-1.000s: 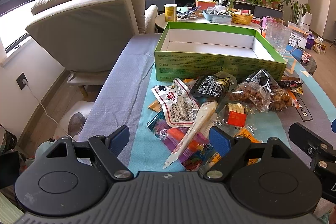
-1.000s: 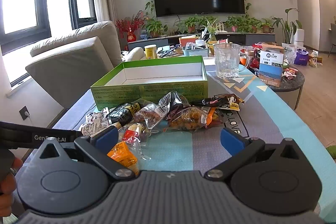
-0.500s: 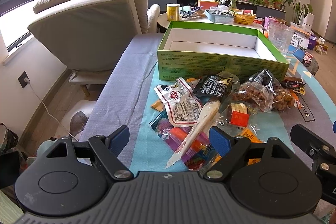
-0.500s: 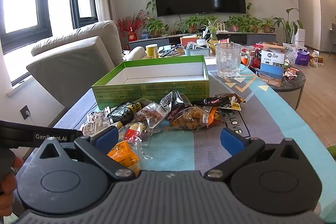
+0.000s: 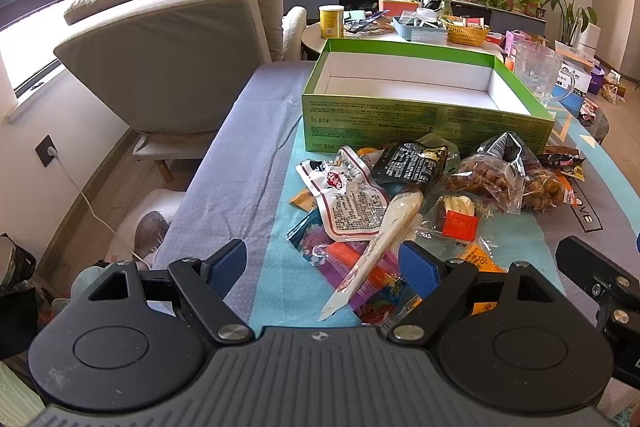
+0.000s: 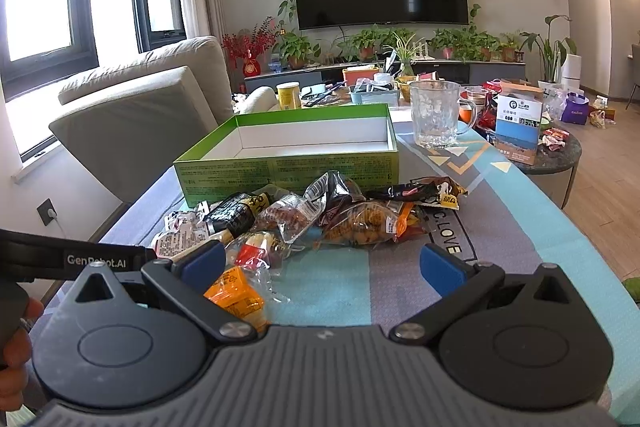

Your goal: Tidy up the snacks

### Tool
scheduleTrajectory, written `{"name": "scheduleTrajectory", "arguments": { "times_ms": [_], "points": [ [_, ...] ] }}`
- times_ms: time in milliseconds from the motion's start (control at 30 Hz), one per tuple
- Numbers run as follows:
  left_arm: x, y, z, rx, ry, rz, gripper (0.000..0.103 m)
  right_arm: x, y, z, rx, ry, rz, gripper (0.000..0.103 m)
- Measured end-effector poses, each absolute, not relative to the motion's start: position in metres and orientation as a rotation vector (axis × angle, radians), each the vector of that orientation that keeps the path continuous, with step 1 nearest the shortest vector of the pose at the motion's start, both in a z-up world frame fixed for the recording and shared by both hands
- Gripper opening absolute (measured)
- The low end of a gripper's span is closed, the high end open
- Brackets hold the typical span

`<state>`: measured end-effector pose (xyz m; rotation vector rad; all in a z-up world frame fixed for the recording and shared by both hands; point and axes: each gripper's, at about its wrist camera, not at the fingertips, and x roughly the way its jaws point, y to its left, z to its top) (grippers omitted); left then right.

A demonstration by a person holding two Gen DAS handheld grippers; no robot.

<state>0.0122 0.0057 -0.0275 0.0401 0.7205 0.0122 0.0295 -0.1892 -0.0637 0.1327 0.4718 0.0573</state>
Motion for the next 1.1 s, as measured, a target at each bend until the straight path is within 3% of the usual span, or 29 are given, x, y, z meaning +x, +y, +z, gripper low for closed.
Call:
{"name": "scheduleTrajectory", "arguments": {
  "times_ms": [467, 733, 1100],
  "points": [
    [0.018, 0.004, -0.032, 0.06, 0.735, 0.019, 0.082, 0.035, -0.196, -0.066, 0.153, 0.492, 0.044, 0.051],
    [0.024, 0.043, -0.03, -0.014, 0.688, 0.054, 0.082, 0.036, -0.192, -0.066, 0.124, 0.476, 0.118, 0.051],
    [0.024, 0.062, -0.039, -0.092, 0.712, -0.037, 0.081, 0.038, -0.15, -0.087, -0.053, 0.53, 0.414, 0.051]
  ]
}}
